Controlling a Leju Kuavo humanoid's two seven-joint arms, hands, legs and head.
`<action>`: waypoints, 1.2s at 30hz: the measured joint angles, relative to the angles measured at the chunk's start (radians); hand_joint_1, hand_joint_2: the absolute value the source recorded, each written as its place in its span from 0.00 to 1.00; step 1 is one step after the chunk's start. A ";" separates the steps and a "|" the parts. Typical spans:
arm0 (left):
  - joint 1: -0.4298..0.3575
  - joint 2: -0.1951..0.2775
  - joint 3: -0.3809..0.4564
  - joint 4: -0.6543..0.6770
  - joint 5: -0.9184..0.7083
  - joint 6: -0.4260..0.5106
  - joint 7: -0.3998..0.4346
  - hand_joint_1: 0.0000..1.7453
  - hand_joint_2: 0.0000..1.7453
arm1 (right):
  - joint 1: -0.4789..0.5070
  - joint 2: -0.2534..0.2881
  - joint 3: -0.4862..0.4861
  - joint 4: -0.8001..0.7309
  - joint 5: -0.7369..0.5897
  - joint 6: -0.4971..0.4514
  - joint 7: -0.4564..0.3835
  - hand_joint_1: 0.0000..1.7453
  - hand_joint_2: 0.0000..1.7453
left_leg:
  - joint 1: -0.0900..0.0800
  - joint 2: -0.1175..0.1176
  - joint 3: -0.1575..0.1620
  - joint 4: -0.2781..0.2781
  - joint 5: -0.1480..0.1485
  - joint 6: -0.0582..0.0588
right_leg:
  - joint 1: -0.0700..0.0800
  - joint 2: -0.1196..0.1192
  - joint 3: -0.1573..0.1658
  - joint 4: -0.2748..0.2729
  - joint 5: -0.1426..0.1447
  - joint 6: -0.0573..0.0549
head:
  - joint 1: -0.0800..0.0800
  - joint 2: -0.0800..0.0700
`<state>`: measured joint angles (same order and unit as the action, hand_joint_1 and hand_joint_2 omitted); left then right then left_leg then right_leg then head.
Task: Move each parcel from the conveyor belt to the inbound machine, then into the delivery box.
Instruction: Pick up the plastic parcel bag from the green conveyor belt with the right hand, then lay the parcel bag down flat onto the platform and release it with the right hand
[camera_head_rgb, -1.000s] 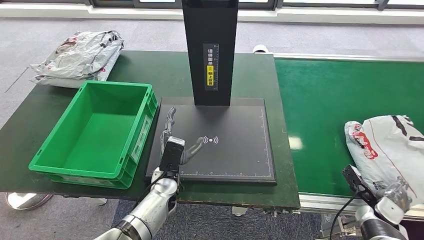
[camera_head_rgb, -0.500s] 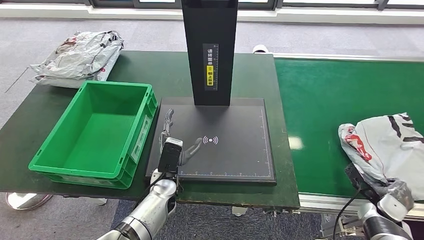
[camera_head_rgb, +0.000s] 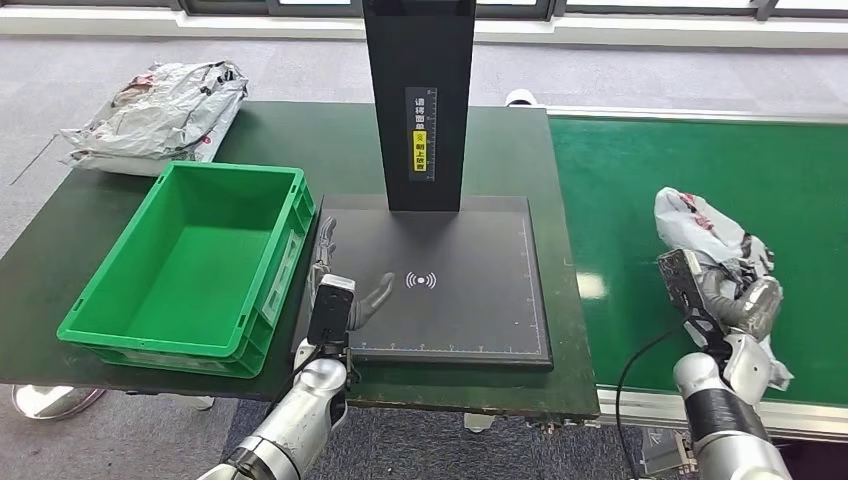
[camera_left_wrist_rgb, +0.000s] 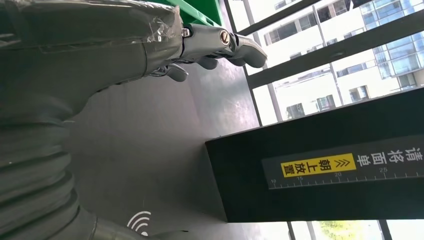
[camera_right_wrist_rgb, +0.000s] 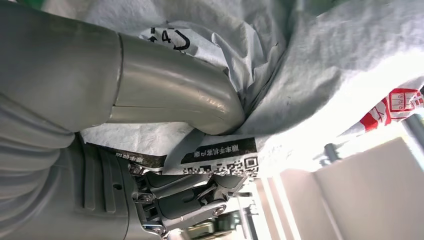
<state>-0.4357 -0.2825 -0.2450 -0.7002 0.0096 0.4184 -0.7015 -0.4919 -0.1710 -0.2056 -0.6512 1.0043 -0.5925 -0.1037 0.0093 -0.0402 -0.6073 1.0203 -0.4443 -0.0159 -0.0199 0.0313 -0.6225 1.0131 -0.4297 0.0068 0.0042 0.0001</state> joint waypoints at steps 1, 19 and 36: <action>0.000 0.000 0.002 -0.001 -0.001 0.001 0.000 0.00 1.00 | 0.000 0.007 0.010 -0.017 -0.007 0.000 -0.003 1.00 1.00 | 0.000 -0.001 0.000 0.000 0.000 0.000 | 0.000 -0.001 0.000 0.000 0.000 0.000 | 0.000 0.000; -0.004 0.018 0.004 -0.072 -0.125 0.080 0.021 0.00 1.00 | 0.116 0.260 0.635 -0.458 -0.304 0.132 -0.098 1.00 1.00 | 0.003 0.001 0.000 -0.002 0.001 -0.002 | 0.002 0.001 -0.002 0.000 -0.001 -0.002 | 0.000 0.000; -0.009 0.045 0.003 -0.081 -0.043 0.002 0.004 0.00 1.00 | 0.044 0.315 0.947 -0.323 -0.483 0.559 -0.008 0.00 1.00 | 0.003 0.001 0.000 -0.002 0.001 -0.002 | 0.002 0.001 -0.002 0.000 -0.001 -0.002 | 0.000 0.000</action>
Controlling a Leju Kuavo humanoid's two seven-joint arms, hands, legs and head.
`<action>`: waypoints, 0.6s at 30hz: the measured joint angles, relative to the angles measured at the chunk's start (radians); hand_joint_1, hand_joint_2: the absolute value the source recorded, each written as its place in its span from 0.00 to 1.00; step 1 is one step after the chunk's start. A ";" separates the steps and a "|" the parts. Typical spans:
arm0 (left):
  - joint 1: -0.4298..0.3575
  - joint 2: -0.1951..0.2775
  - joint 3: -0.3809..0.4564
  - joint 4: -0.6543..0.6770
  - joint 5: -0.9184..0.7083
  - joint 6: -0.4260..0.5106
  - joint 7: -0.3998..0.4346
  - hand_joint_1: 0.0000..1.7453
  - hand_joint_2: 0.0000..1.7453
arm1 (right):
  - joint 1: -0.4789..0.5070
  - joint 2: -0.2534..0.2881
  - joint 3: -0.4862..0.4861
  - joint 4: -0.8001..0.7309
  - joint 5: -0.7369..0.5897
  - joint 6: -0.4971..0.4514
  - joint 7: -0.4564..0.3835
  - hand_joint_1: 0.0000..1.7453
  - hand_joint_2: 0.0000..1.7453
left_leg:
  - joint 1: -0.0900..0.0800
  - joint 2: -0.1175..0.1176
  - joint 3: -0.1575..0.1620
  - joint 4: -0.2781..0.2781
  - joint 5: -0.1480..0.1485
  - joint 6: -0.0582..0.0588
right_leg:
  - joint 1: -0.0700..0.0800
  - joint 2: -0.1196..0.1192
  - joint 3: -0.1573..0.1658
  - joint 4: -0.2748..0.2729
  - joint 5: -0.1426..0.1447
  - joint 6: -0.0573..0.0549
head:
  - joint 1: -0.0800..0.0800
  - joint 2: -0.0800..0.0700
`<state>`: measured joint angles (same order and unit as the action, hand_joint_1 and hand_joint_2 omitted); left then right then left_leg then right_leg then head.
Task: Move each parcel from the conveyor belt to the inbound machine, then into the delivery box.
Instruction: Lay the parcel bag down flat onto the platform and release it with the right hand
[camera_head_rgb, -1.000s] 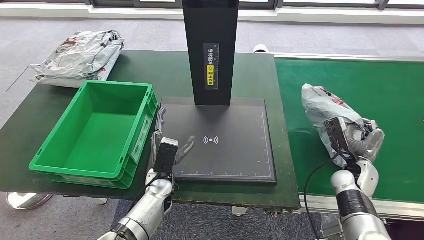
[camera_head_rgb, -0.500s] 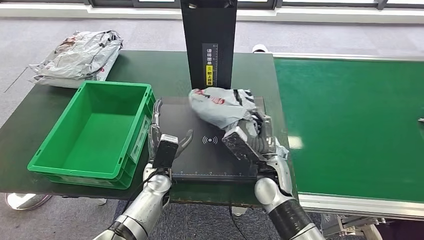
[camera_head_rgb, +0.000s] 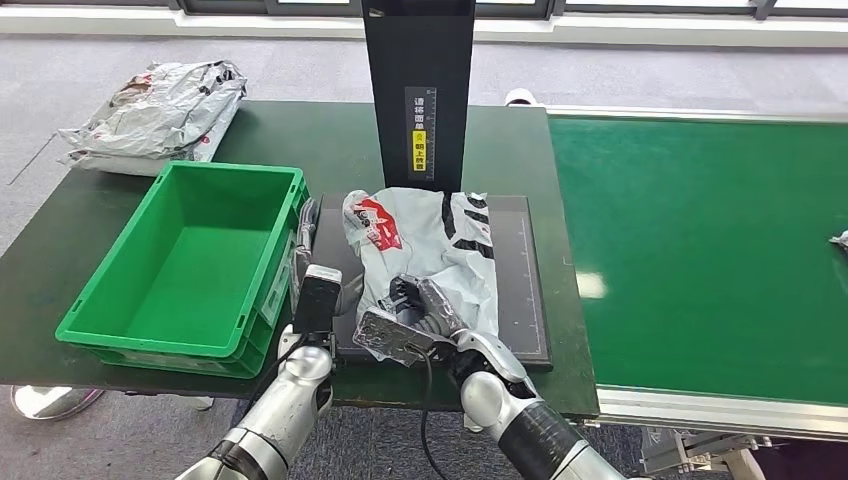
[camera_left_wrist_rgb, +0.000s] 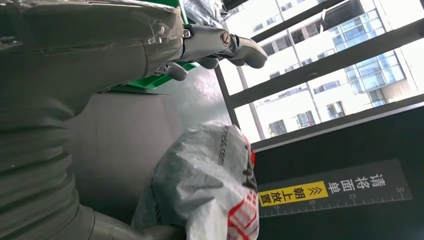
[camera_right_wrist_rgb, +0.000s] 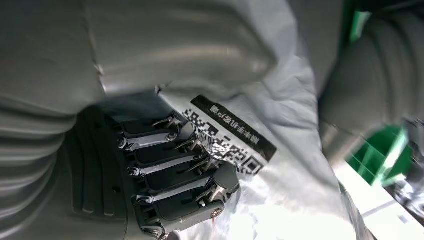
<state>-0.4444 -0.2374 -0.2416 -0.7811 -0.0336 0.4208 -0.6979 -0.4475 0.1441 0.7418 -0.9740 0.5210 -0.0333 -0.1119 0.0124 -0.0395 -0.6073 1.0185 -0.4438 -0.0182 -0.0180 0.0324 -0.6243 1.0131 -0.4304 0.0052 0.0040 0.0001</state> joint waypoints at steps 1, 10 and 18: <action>0.000 0.001 0.000 -0.001 0.008 0.001 -0.001 0.00 1.00 | -0.004 0.001 0.003 0.011 -0.004 -0.008 0.003 0.00 1.00 | 0.000 0.000 0.000 0.000 0.000 0.000 | 0.000 0.000 0.000 0.000 0.000 0.000 | 0.000 0.000; 0.037 0.028 0.000 -0.069 0.067 0.113 -0.004 0.00 1.00 | 0.082 -0.022 -0.086 -0.065 -0.161 -0.233 -0.164 0.00 1.00 | 0.000 0.000 0.000 0.000 0.000 0.000 | 0.000 0.000 0.000 0.000 0.000 0.000 | 0.000 0.000; 0.063 0.047 0.000 -0.118 0.012 0.216 -0.004 0.00 1.00 | 0.171 -0.038 -0.220 -0.185 -0.287 -0.319 -0.313 0.00 1.00 | -0.001 0.001 0.000 0.000 -0.001 0.000 | 0.000 0.000 0.000 0.000 0.000 0.000 | 0.000 0.000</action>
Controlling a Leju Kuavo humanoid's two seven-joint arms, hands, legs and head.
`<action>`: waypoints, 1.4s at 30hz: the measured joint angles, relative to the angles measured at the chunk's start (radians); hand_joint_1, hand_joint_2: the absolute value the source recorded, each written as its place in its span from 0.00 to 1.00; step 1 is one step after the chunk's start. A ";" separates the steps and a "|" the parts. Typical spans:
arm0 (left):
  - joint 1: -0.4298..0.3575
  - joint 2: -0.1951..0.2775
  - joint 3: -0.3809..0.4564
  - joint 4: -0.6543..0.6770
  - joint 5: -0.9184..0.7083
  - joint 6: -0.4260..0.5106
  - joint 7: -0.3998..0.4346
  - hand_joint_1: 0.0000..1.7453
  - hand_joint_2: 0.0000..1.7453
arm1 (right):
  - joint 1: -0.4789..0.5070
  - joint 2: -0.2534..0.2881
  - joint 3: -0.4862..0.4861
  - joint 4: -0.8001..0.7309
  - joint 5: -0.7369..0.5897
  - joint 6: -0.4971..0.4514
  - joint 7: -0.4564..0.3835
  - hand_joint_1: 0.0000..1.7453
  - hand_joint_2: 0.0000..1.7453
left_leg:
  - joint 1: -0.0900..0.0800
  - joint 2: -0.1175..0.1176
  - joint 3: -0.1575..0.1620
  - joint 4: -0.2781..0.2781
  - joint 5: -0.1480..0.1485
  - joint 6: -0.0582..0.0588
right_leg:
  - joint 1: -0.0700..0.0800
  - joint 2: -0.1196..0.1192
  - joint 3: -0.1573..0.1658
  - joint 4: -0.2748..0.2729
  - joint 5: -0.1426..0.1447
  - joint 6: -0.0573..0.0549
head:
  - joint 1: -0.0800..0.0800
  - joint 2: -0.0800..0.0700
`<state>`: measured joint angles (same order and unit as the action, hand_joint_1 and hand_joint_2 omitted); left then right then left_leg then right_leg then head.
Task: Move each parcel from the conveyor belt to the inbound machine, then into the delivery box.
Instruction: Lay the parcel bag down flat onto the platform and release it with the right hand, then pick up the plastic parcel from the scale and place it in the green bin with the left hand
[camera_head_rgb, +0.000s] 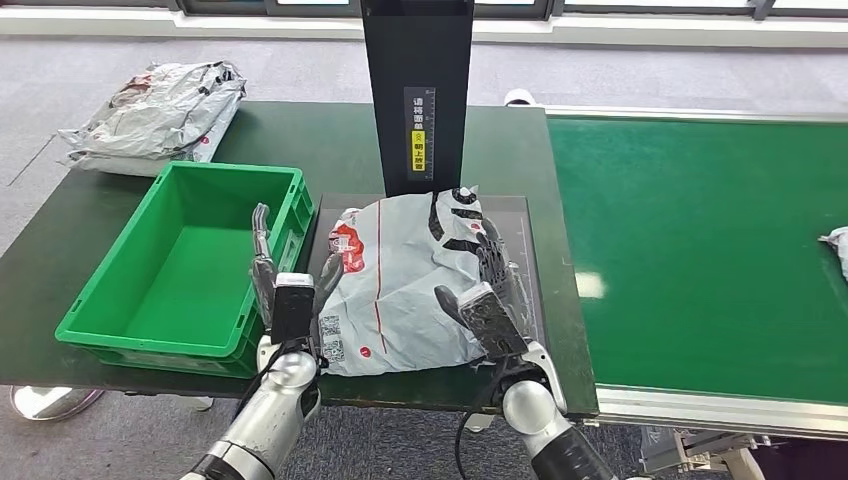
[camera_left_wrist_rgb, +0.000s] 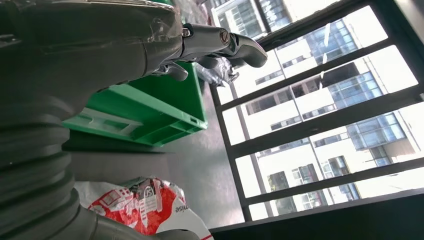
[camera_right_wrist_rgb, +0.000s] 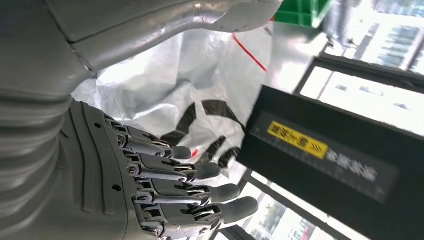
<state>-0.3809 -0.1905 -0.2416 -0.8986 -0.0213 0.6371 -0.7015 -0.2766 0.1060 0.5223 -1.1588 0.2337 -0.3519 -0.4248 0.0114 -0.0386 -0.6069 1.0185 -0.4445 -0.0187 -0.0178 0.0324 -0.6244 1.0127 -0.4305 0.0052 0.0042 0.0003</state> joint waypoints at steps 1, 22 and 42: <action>0.000 0.002 0.000 -0.001 -0.025 0.012 0.000 0.00 1.00 | 0.006 0.000 -0.008 -0.006 -0.027 -0.007 -0.023 0.00 1.00 | 0.000 0.000 0.000 0.000 0.000 0.000 | 0.000 0.000 0.000 0.000 0.000 0.000 | 0.000 0.000; -0.020 0.052 -0.046 0.126 -0.398 -0.349 0.205 0.00 1.00 | 0.031 0.000 -0.108 -0.042 -0.195 -0.001 -0.116 0.00 1.00 | -0.001 0.002 0.001 0.000 0.000 0.000 | 0.000 0.001 0.000 0.000 0.000 0.000 | 0.000 0.000; -0.226 0.096 -0.181 0.343 -0.607 -0.757 0.310 1.00 1.00 | 0.110 0.005 -0.191 -0.174 -0.061 0.077 0.012 0.00 1.00 | -0.001 -0.004 0.009 0.000 0.001 0.000 | 0.000 -0.005 0.010 0.000 0.000 0.000 | 0.000 0.000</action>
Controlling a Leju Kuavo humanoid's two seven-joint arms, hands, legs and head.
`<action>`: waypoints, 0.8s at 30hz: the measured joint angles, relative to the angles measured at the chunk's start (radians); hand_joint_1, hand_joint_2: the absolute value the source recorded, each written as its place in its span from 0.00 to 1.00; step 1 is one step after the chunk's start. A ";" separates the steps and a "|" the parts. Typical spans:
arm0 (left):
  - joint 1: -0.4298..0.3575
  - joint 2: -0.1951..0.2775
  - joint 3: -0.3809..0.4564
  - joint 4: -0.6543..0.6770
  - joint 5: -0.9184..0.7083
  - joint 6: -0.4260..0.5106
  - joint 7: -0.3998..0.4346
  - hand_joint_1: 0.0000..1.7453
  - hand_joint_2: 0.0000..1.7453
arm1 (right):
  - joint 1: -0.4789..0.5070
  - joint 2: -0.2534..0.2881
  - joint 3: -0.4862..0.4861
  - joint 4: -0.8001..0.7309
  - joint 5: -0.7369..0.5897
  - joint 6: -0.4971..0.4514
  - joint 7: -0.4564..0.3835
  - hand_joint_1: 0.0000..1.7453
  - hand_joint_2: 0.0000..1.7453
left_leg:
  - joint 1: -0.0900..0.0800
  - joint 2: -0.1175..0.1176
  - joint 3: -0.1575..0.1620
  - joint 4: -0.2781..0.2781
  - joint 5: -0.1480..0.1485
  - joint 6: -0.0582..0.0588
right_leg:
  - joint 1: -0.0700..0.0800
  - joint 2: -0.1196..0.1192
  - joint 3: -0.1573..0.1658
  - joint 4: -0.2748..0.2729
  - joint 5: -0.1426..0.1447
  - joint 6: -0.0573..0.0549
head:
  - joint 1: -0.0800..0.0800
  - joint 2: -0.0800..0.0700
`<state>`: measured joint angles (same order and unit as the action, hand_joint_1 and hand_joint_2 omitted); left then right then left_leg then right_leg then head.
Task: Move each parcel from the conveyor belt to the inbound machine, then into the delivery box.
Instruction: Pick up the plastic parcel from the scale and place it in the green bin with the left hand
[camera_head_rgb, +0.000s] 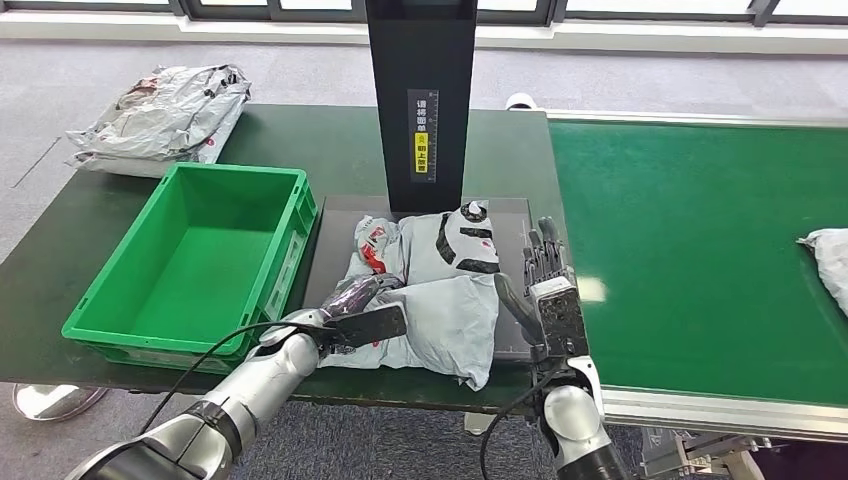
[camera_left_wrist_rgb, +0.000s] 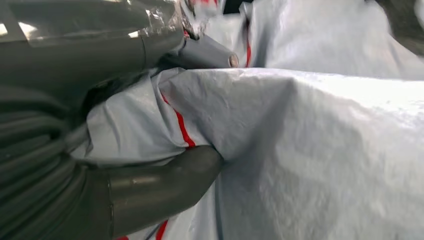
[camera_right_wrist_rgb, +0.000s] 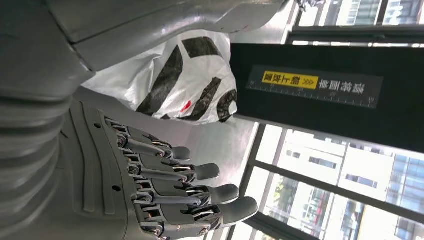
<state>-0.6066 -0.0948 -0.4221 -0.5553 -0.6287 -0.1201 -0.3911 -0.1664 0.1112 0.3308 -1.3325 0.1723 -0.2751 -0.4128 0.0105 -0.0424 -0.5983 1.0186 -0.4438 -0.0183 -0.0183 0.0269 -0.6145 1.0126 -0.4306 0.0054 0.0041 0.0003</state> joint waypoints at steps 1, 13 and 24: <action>-0.002 -0.003 0.002 -0.013 0.000 0.040 0.000 1.00 1.00 | 0.012 0.000 -0.005 -0.014 0.004 -0.002 0.001 0.00 1.00 | 0.000 0.000 0.000 0.000 0.000 0.000 | 0.000 0.000 -0.001 0.000 0.000 0.000 | 0.000 0.000; -0.100 0.012 0.092 -0.397 -0.289 0.729 0.193 1.00 1.00 | 0.084 0.006 -0.043 -0.107 -0.007 -0.046 -0.013 0.00 1.00 | 0.001 0.003 -0.005 0.000 0.001 -0.002 | 0.001 0.004 -0.006 0.001 0.001 -0.001 | 0.000 0.000; -0.082 0.022 0.461 -0.594 -0.655 0.818 0.122 1.00 1.00 | 0.035 0.004 -0.043 -0.032 -0.103 -0.082 -0.050 0.00 1.00 | 0.001 0.004 -0.005 0.000 0.001 -0.002 | 0.001 0.006 -0.007 0.001 0.001 -0.001 | 0.000 0.000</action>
<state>-0.6890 -0.0725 0.0393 -1.1493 -1.2832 0.6977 -0.2688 -0.1316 0.1151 0.2876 -1.3647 0.0693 -0.3574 -0.4632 0.0112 -0.0388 -0.6037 1.0181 -0.4429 -0.0200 -0.0173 0.0328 -0.6212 1.0134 -0.4296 0.0041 0.0041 0.0003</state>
